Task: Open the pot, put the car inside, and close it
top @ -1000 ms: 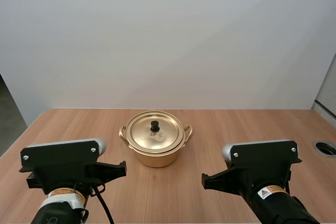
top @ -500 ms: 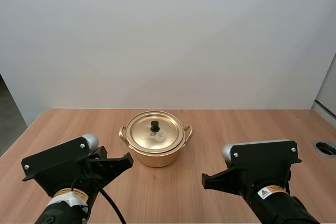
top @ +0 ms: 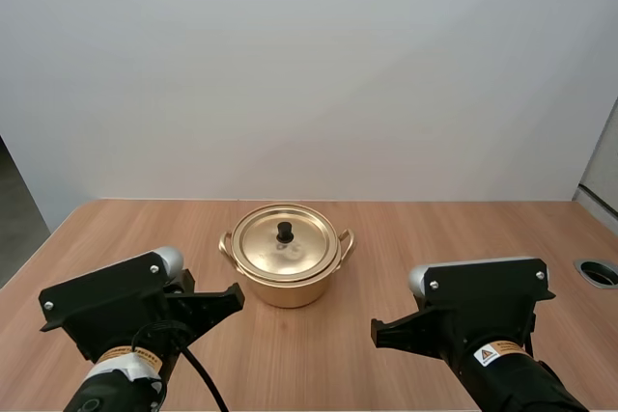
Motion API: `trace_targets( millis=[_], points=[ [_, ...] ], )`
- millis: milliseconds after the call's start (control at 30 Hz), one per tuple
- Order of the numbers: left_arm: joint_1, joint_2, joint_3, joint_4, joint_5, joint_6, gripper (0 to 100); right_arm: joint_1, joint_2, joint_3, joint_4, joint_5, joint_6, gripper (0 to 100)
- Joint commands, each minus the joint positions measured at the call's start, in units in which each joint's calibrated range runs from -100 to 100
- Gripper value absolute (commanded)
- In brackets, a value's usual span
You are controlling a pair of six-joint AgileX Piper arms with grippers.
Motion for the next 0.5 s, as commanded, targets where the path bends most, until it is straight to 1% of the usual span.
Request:
trace_targets(
  millis=[0, 33, 233, 333, 467],
  points=[
    [-0.01, 0.00, 0.00, 8.23, 0.25, 0.04, 0, 0.01, 0.00, 0.00, 0.04, -0.06, 0.03, 0],
    [-0.01, 0.00, 0.00, 9.16, 0.47, 0.04, 0, 0.01, 0.00, 0.00, 0.04, -0.06, 0.03, 0],
    [-0.01, 0.00, 0.00, 22.22, 1.30, 1.15, 0, 0.01, 0.00, 0.00, 0.04, -0.06, 0.03, 0],
    [-0.01, 0.00, 0.00, 23.07, 1.95, 1.25, 0, 0.01, 0.00, 0.00, 0.04, -0.06, 0.03, 0],
    [-0.01, 0.00, 0.00, 22.96, -0.67, 1.10, 0, 0.01, 0.00, 0.00, 0.04, -0.06, 0.03, 0]
  ],
)
